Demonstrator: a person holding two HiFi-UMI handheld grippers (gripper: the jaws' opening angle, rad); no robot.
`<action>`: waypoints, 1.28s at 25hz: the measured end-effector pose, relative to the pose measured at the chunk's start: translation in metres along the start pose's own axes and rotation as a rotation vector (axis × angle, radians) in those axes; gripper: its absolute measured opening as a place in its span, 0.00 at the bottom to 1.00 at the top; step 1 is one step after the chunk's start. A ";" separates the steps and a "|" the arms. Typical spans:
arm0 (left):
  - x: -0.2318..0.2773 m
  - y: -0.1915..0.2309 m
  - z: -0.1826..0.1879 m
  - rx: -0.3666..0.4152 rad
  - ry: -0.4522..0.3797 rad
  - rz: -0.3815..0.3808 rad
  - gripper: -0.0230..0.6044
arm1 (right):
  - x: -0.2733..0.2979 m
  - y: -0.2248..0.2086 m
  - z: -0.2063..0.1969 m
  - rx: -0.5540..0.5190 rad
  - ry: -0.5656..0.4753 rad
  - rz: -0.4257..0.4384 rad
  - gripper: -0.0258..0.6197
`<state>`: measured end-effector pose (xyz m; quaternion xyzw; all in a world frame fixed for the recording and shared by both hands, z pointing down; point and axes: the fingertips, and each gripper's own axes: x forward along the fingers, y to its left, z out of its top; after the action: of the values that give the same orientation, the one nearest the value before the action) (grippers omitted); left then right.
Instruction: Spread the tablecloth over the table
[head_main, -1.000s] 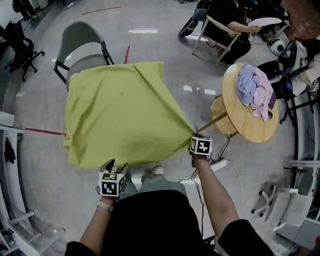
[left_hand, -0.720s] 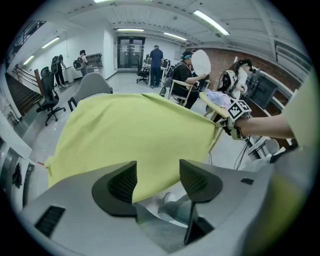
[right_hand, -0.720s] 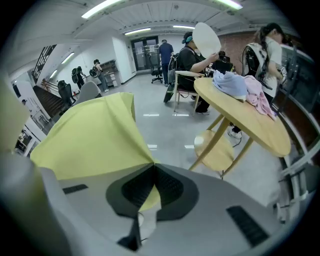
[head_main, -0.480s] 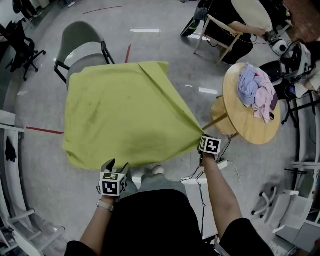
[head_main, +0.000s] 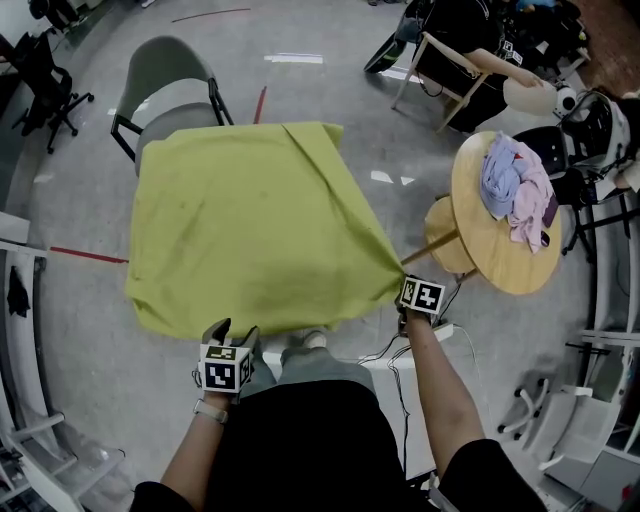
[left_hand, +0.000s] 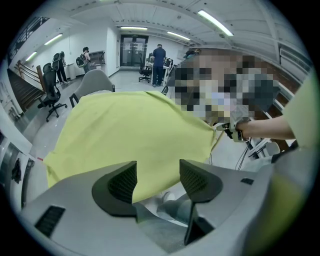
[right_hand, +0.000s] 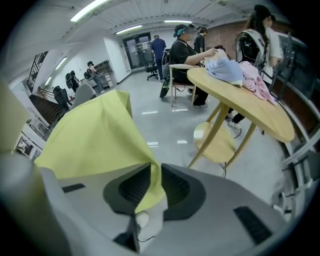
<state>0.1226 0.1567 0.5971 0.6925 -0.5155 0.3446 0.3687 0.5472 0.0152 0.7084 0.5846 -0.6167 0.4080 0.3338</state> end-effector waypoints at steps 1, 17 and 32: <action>0.000 0.002 -0.001 -0.003 0.000 -0.001 0.46 | 0.001 -0.001 -0.001 0.004 -0.003 -0.003 0.15; -0.014 0.080 -0.016 -0.090 -0.019 0.039 0.46 | -0.013 0.082 -0.006 -0.076 0.002 0.018 0.24; -0.047 0.249 -0.063 -0.313 -0.072 0.177 0.46 | -0.021 0.281 -0.009 -0.273 0.024 0.150 0.24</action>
<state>-0.1350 0.1837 0.6265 0.5903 -0.6346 0.2663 0.4218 0.2693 0.0278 0.6619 0.4809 -0.7044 0.3512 0.3862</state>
